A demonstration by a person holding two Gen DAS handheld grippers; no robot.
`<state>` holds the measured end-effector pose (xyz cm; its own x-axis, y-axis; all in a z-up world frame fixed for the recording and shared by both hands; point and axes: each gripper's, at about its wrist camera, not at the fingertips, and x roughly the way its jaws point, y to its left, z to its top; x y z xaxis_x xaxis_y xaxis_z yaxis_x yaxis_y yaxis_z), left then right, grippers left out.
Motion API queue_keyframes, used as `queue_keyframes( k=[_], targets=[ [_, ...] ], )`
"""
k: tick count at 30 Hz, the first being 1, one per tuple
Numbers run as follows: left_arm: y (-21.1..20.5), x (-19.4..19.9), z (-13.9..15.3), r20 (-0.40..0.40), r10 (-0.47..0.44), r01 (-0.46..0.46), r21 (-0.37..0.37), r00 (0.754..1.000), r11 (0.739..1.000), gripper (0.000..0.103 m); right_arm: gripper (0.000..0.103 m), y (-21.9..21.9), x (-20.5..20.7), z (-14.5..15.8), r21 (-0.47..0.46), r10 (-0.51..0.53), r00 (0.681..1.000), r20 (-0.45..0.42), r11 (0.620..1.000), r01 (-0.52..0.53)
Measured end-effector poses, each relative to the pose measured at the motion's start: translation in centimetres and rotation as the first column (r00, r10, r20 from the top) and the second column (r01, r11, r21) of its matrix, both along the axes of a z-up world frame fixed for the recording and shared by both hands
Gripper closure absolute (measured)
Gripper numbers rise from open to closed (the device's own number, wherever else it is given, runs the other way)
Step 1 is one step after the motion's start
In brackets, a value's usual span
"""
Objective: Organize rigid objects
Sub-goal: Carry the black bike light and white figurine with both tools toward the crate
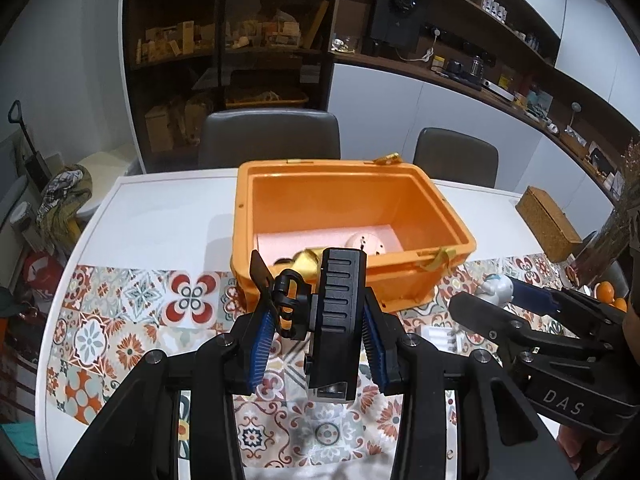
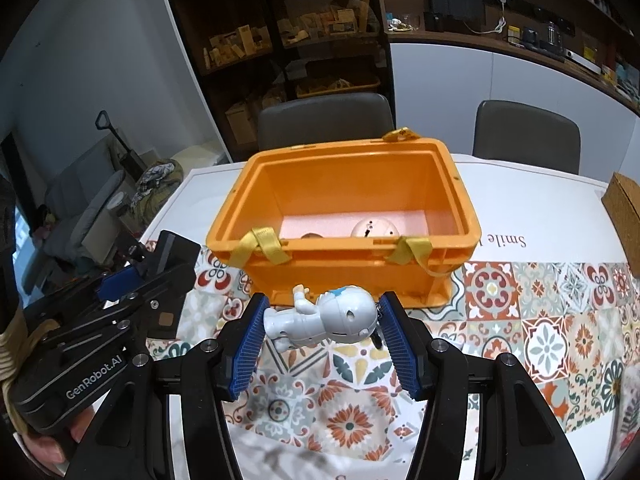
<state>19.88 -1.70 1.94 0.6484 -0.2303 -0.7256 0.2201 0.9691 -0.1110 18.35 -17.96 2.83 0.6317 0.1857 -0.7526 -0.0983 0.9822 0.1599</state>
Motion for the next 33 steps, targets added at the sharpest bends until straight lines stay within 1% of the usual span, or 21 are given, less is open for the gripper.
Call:
queue_keyframes(
  k=[4, 9, 17, 27, 33],
  targets=[
    [0.1, 1.0, 0.5, -0.009, 0.004, -0.004, -0.018, 1.0, 1.0, 0.062, 0.046, -0.1, 0.6, 0.6, 0.001, -0.012, 1.0, 0.006, 1.0, 0.012],
    [-0.1, 1.8, 1.4, 0.01, 0.005, -0.005, -0.006, 1.0, 1.0, 0.062, 0.046, -0.2, 1.7, 1.5, -0.006, -0.014, 1.0, 0.017, 1.0, 0.014],
    [-0.8, 3.5, 2.9, 0.036, 0.001, 0.0, -0.014, 0.999, 1.0, 0.062, 0.046, 0.0, 3.5, 2.6, -0.015, -0.018, 0.999, 0.043, 1.0, 0.019],
    [-1.3, 5.8, 3.7, 0.04, -0.004, 0.003, 0.013, 0.999, 1.0, 0.062, 0.046, -0.5, 5.9, 3.3, -0.019, -0.034, 0.998, 0.044, 0.999, 0.035],
    [-1.5, 7.4, 3.6, 0.039, -0.007, 0.005, 0.037, 0.999, 0.999, 0.062, 0.046, -0.4, 7.5, 3.8, -0.044, -0.038, 0.998, 0.049, 0.998, 0.04]
  ],
)
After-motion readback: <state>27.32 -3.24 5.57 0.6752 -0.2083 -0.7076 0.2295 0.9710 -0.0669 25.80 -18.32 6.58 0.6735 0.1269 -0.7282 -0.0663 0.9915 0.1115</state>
